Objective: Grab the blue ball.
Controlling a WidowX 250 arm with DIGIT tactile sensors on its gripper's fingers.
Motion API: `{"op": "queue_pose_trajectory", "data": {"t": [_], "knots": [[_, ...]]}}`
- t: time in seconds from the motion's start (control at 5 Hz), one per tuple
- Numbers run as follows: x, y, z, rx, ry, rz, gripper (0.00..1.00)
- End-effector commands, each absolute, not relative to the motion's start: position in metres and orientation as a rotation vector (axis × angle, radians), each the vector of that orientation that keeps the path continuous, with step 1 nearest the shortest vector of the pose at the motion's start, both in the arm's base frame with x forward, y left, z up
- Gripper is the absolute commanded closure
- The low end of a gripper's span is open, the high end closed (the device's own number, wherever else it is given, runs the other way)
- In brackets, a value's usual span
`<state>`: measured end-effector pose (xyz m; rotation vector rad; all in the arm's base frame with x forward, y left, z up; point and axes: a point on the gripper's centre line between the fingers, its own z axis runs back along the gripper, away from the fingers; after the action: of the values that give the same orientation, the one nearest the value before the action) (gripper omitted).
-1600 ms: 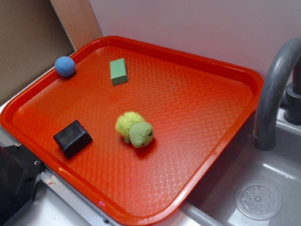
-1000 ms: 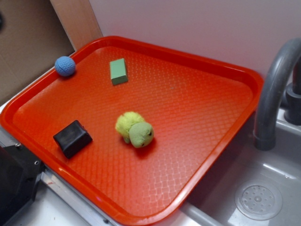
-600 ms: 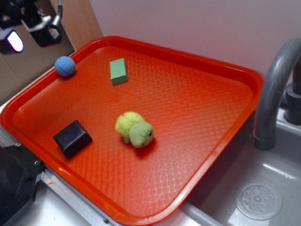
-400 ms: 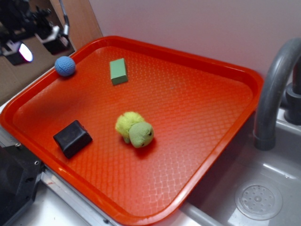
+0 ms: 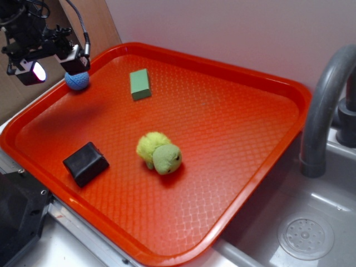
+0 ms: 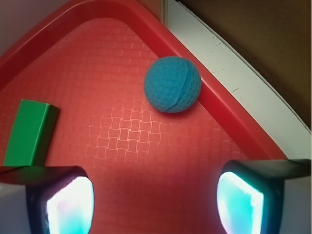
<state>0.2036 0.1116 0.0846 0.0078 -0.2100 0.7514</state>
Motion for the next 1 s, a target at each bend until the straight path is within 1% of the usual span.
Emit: {"op": "queue_pose_trajectory", "data": {"t": [0.0, 0.2, 0.4, 0.6, 0.8], "knots": [[0.201, 0.126, 0.099, 0.018, -0.254, 0.769, 0.0], [0.201, 0.126, 0.099, 0.018, -0.254, 0.769, 0.0], [0.209, 0.138, 0.081, -0.02, -0.256, 0.711, 0.0], [0.218, 0.156, 0.066, 0.022, -0.287, 0.726, 0.0], [0.228, 0.17, 0.06, 0.059, -0.308, 0.759, 0.0]]}}
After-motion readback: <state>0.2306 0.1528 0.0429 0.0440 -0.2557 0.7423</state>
